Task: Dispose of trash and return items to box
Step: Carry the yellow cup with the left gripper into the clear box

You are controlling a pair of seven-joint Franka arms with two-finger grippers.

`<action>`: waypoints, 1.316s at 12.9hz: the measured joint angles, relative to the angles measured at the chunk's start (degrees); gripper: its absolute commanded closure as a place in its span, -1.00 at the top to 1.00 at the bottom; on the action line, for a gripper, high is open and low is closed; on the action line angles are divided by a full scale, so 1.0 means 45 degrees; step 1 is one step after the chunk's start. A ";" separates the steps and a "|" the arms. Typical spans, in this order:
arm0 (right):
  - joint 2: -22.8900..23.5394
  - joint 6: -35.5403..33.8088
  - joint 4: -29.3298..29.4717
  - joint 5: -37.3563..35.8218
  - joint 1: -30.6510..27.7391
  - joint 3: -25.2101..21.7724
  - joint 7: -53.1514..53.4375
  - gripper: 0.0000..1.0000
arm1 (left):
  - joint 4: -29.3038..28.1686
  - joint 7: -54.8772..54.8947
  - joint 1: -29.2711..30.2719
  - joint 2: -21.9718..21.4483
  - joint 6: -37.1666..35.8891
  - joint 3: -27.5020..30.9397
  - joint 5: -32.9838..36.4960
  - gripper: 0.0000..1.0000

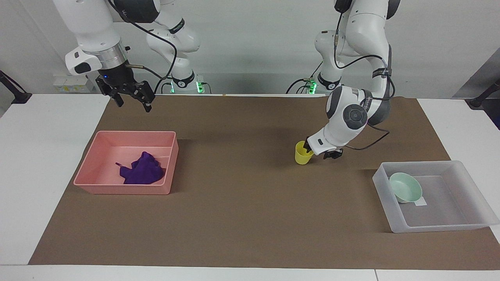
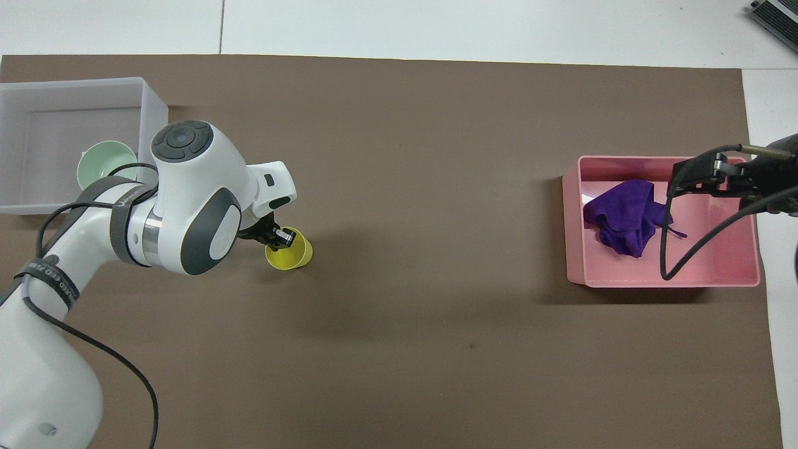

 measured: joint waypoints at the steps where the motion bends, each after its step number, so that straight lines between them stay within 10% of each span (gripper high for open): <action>1: 0.0000 0.0000 0.0000 0.0000 0.0000 0.0000 0.0000 1.00 | 0.0000 0.0000 -0.0002 0.0001 0.0003 0.0008 0.0000 -1.00; 9: 0.0000 0.0000 -0.0001 0.0011 0.0000 0.0000 0.0000 1.00 | 0.3141 0.0034 0.0532 -0.0187 -0.2165 0.0419 0.0167 -1.00; 17: 0.0000 0.0000 -0.0005 0.0034 0.0000 0.0000 -0.0001 1.00 | 0.4664 0.0520 0.3713 -0.0278 -0.2500 0.0524 0.4017 -1.00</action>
